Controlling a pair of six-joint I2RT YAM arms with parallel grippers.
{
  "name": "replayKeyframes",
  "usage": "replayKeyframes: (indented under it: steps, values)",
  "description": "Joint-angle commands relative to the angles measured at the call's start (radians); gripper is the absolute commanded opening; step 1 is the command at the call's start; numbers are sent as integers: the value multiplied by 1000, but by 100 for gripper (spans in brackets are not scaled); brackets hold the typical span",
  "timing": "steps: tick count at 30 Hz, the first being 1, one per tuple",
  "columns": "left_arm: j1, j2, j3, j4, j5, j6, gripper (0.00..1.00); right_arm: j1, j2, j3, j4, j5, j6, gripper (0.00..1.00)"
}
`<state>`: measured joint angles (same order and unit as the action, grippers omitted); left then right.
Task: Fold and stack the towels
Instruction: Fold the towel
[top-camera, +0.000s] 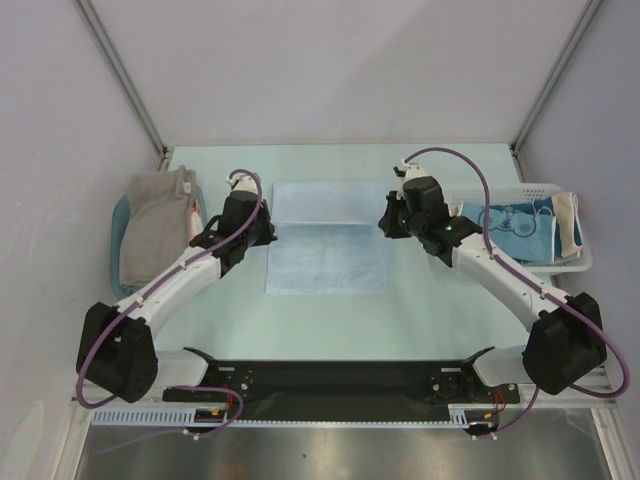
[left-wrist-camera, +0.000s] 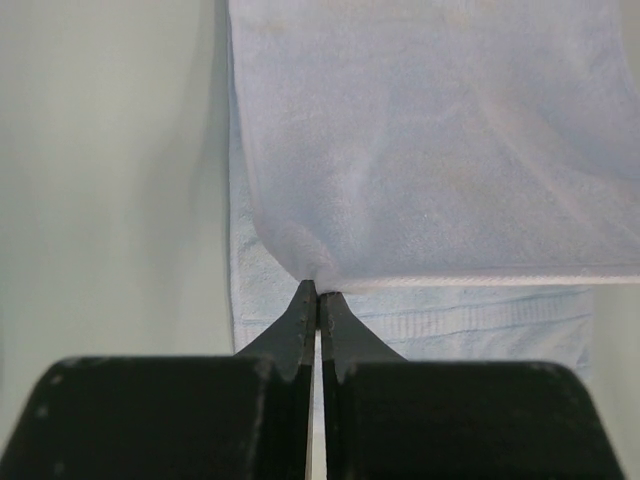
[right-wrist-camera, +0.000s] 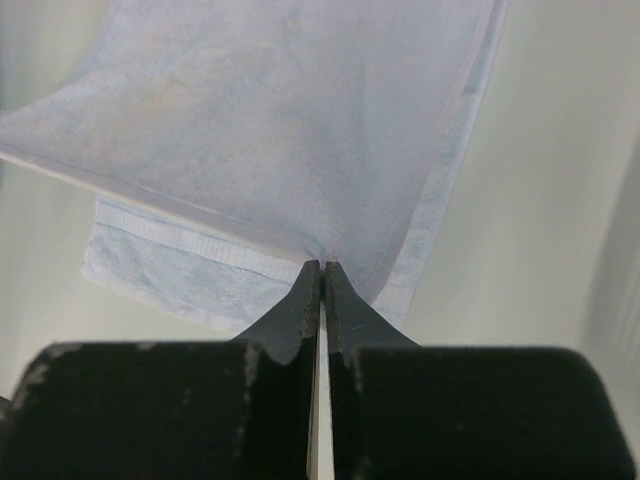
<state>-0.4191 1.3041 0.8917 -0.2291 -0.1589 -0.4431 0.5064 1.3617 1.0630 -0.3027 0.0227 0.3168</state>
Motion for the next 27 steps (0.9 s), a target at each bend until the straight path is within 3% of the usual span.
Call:
replayKeyframes:
  steps: [1, 27]
  values:
    - [-3, -57, 33, -26, -33, 17, 1, 3, -42, 35, -38, 36, -15, 0]
    - [-37, -31, -203, 93, 7, -37, 1, 49, 2, -205, 66, -12, 47, 0]
